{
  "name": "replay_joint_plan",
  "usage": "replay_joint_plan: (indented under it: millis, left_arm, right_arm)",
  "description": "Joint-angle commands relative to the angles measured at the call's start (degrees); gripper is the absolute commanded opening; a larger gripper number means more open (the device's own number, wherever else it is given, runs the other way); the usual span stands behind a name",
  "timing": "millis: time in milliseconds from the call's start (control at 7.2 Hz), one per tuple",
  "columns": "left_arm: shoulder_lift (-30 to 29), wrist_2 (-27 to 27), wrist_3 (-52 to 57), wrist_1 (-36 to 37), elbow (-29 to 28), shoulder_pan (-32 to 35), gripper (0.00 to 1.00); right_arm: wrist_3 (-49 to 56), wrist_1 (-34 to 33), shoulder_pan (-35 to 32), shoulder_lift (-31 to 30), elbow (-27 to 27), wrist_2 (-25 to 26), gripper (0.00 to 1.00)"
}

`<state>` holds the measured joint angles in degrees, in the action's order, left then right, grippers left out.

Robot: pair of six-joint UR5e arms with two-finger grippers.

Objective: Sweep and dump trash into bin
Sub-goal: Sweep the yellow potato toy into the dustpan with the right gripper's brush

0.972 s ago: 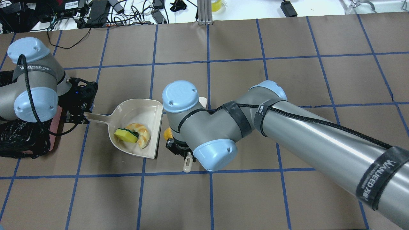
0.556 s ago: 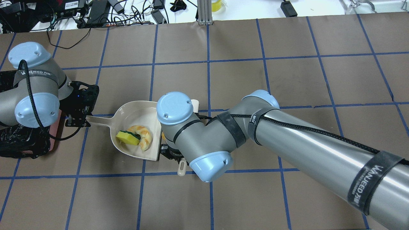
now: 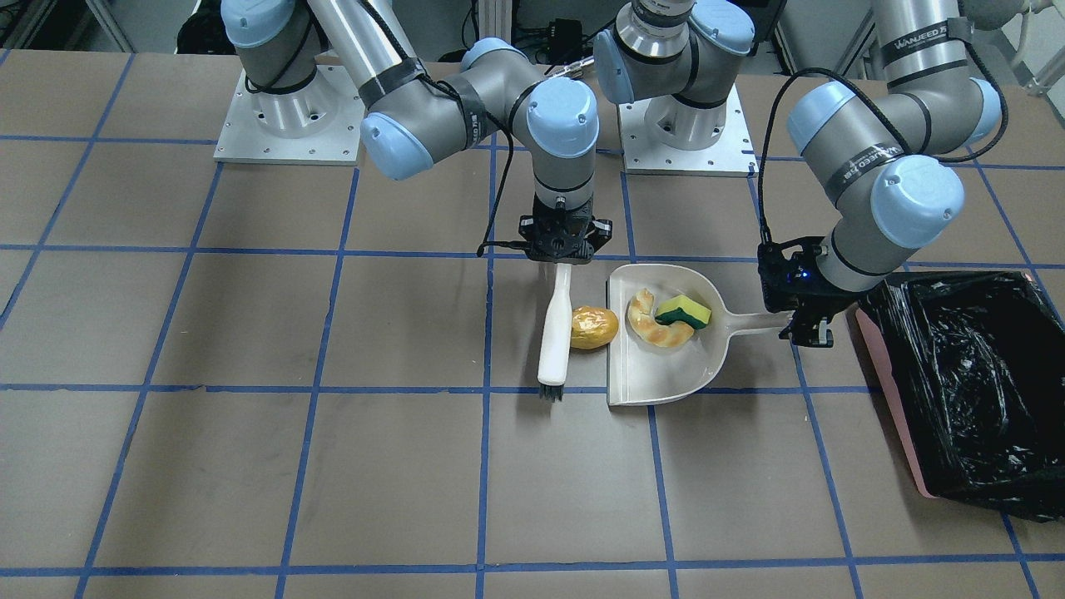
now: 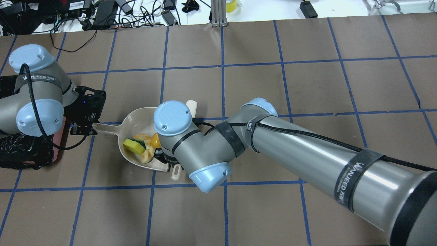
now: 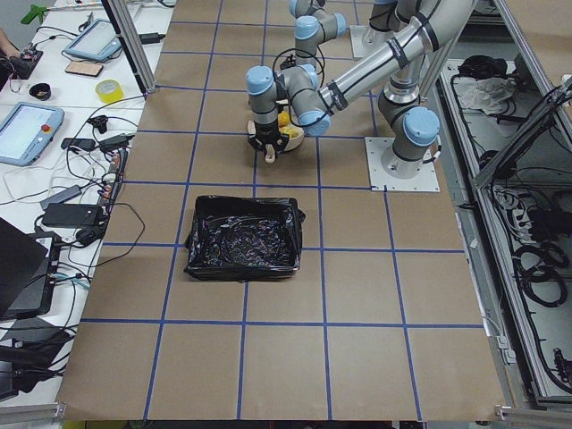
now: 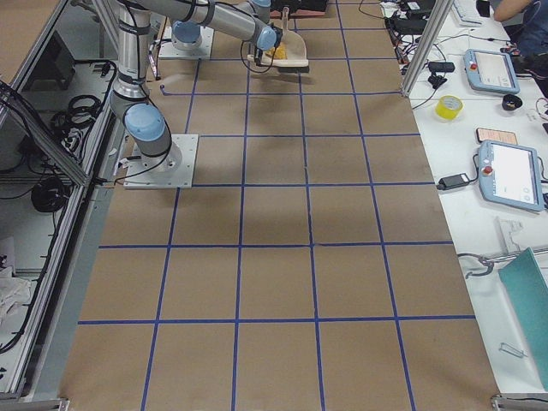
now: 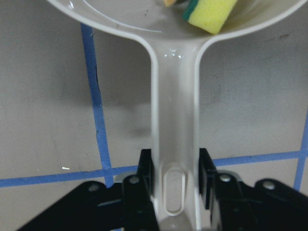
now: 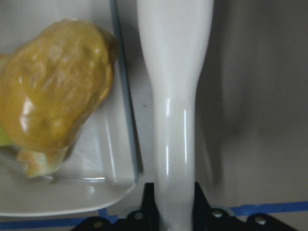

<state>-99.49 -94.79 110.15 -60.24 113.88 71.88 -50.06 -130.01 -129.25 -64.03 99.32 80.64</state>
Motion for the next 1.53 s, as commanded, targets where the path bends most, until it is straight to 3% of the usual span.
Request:
replay_joint_plan:
  millis: [0, 694, 1111, 1389]
  left_arm:
    - [0.0, 0.04, 0.07, 0.03, -0.23, 0.01, 0.0]
    - [0.17, 1.52, 1.12, -0.05, -1.46, -0.51, 0.0]
    - [-0.09, 8.54, 1.3, -0.23, -2.08, -2.44, 0.0]
    - [0.17, 13.55, 1.39, -0.67, -2.34, -5.59, 0.0]
  right_arm:
    - [-3.63, 6.13, -1.71, 4.16, -9.89, -1.1, 0.0]
    - [-2.59, 14.06, -0.05, 2.17, -11.78, 0.22, 0.0]
    - [3.1, 23.71, 4.24, -3.7, -11.61, 3.28, 0.0]
    - [14.58, 31.97, 11.17, -9.76, -10.74, 6.89, 0.0]
